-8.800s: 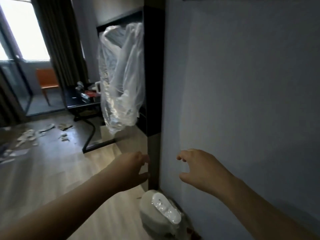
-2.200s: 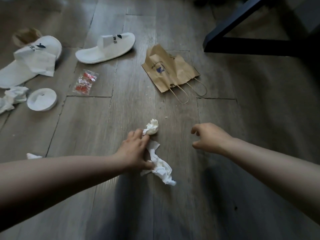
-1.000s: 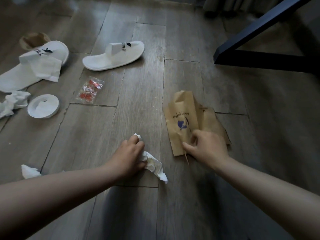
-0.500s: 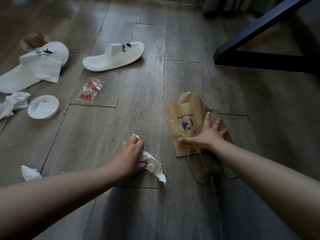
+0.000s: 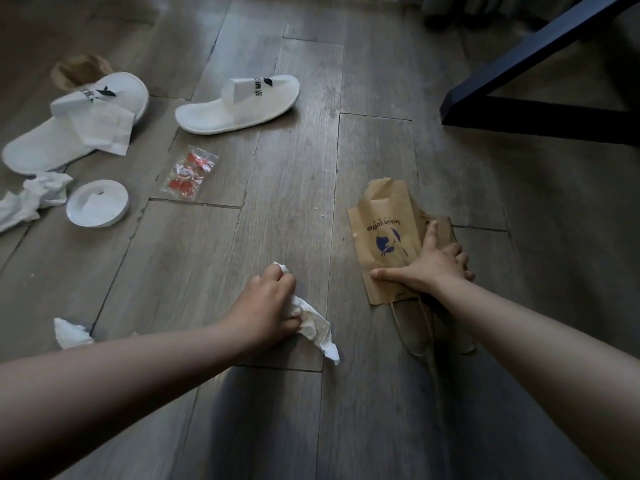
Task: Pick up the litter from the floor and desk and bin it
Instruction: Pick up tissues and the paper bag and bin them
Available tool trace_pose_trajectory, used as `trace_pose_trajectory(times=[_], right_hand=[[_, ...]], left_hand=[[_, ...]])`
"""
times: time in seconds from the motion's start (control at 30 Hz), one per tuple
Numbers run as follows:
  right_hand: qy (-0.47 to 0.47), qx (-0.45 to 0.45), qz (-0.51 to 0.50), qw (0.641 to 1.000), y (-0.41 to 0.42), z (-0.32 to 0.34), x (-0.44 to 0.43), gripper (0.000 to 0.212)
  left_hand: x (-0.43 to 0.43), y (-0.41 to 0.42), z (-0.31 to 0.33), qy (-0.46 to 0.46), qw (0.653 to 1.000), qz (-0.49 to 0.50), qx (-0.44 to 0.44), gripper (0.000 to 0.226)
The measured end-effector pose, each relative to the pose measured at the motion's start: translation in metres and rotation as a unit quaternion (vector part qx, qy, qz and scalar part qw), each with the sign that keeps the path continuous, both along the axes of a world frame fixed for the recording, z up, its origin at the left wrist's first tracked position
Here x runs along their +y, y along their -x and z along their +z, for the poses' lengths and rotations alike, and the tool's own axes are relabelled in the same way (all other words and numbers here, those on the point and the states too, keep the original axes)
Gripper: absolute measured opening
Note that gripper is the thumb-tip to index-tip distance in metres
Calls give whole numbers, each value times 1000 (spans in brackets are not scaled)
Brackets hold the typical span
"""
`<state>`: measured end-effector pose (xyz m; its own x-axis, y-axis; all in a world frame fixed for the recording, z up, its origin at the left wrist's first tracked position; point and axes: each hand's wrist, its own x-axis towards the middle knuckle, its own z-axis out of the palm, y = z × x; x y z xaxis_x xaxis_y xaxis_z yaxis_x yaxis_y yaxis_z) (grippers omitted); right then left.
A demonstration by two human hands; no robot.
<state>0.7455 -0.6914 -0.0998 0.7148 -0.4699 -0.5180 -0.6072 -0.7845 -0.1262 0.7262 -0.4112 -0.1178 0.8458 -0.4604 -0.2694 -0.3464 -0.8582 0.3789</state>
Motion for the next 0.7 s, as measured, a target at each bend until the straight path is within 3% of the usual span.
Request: trace_pose_trajectory(times=[0.4,0.7], right_hand=[[-14,-50,15,999,4,1,-5,133],[-38,-143,127,981,20,15,43,96]], left_hand=[[2,1,3,73,994,49,61,28],[87,28,32,67,990,103,68,25]])
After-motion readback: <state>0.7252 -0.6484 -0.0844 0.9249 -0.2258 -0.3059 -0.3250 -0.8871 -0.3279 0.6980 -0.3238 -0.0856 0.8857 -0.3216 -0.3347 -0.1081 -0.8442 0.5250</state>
